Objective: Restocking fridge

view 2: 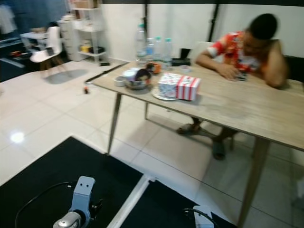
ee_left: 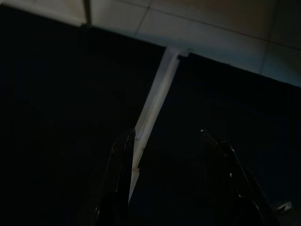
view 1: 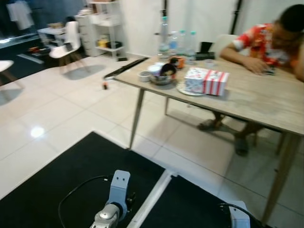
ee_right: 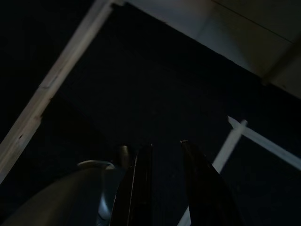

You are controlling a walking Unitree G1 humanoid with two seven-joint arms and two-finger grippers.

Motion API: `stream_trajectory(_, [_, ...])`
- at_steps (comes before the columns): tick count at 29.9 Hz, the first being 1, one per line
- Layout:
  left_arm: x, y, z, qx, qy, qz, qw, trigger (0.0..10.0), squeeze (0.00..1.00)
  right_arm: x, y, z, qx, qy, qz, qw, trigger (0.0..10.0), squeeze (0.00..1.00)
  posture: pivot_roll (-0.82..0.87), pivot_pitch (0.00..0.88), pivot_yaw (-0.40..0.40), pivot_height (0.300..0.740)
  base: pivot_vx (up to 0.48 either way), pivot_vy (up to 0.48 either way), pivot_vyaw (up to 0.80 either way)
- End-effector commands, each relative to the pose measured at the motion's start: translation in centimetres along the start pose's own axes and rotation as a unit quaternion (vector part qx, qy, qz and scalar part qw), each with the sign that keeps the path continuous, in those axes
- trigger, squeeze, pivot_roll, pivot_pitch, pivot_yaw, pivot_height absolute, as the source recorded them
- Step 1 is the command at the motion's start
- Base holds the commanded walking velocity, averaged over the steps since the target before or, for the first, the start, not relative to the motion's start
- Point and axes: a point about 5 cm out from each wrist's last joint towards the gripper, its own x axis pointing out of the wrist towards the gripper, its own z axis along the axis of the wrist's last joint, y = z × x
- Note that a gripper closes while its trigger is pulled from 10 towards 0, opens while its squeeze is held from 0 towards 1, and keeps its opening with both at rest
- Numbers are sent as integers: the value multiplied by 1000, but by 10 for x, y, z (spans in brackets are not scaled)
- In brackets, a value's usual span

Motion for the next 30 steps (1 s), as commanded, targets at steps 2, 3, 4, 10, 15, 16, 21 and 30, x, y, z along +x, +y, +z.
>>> stream_trajectory(2, [-2,1,-2,7,-12,2,1000,10000,0,0,2,4,18,-29,-5,999,10000,0,19,0,36,740,0,0,-800])
stream_trajectory(3, [-2,1,-2,7,-12,2,1000,10000,0,0,2,4,18,-29,-5,999,10000,0,19,0,36,740,0,0,-800])
stream_trajectory(4, [-2,1,-1,7,-18,2,1000,10000,0,0,2,6,23,-39,-7,999,10000,0,19,0,36,740,0,0,-800])
stream_trajectory(10, [-2,2,0,6,-20,7,1000,10000,0,-1,0,8,26,-53,-9,998,10000,0,18,0,37,740,0,0,-800])
stream_trajectory(15, [-2,2,0,2,-21,4,1000,10000,0,-1,0,8,33,-54,-11,998,10000,0,18,0,37,740,0,0,-800])
stream_trajectory(16, [-2,2,0,2,-21,3,1000,10000,0,-1,0,8,33,-54,-11,998,10000,0,18,0,37,740,0,0,-800])
stream_trajectory(21, [-2,1,0,7,-20,-1,1000,10000,0,-1,1,6,37,-54,-12,998,10000,0,15,0,44,740,0,0,-800])
stream_trajectory(30, [-2,0,-1,11,-20,-9,1000,10000,0,-1,2,5,41,-51,-13,998,10000,0,18,0,47,740,0,0,-800])
